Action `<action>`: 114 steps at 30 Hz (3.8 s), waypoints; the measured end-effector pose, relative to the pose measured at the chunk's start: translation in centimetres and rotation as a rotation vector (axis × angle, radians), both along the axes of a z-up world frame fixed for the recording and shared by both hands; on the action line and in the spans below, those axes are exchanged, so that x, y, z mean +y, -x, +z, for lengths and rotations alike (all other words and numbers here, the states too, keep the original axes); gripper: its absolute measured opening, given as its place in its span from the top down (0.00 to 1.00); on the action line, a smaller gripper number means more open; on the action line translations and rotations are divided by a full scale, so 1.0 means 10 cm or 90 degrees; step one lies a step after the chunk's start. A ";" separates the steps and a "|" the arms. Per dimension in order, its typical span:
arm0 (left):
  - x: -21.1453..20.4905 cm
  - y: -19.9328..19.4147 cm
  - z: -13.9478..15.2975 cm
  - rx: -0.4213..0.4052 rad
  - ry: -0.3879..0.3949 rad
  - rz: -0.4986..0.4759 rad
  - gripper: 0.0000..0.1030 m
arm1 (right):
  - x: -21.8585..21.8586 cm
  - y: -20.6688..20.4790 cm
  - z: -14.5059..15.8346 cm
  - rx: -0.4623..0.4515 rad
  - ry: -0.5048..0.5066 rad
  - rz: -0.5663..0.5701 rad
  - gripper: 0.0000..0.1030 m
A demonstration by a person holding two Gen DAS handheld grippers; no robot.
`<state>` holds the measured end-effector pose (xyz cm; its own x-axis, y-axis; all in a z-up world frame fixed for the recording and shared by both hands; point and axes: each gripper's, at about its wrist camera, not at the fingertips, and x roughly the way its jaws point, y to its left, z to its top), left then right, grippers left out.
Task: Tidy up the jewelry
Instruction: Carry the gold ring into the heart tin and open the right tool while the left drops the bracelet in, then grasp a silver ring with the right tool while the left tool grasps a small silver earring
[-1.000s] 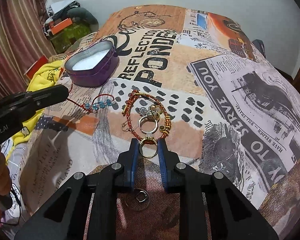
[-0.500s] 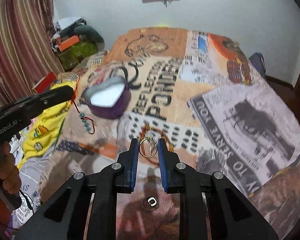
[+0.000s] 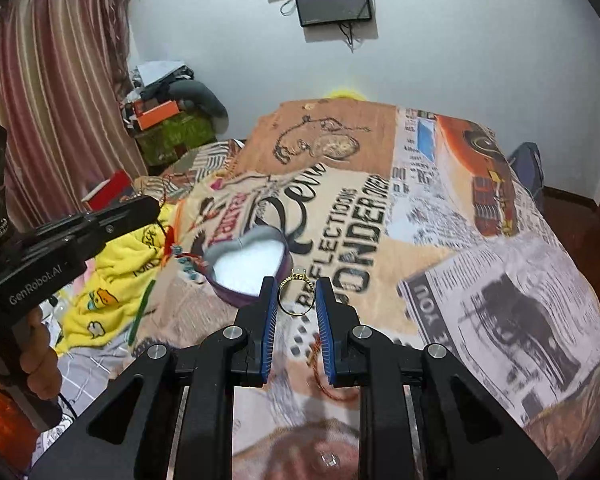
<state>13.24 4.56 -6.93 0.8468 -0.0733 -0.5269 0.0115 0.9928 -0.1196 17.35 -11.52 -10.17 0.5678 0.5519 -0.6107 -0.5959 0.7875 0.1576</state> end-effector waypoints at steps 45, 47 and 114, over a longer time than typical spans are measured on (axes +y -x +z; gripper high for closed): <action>0.50 -0.66 -0.83 0.144 0.053 0.013 0.99 | 0.91 -0.64 -0.55 0.071 0.085 0.111 0.83; 0.50 -0.65 -0.82 0.144 0.048 0.013 0.99 | 0.93 -0.64 -0.55 0.072 0.088 0.114 0.83; -0.74 0.15 -1.03 0.254 -0.019 -0.123 0.64 | -0.45 0.40 -0.95 0.196 0.092 0.008 0.73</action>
<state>11.71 -2.87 -17.25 0.5482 -0.1903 -0.8144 0.1565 0.9799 -0.1237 13.39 -15.97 -19.62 0.3384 0.4522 -0.8253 -0.5471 0.8081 0.2185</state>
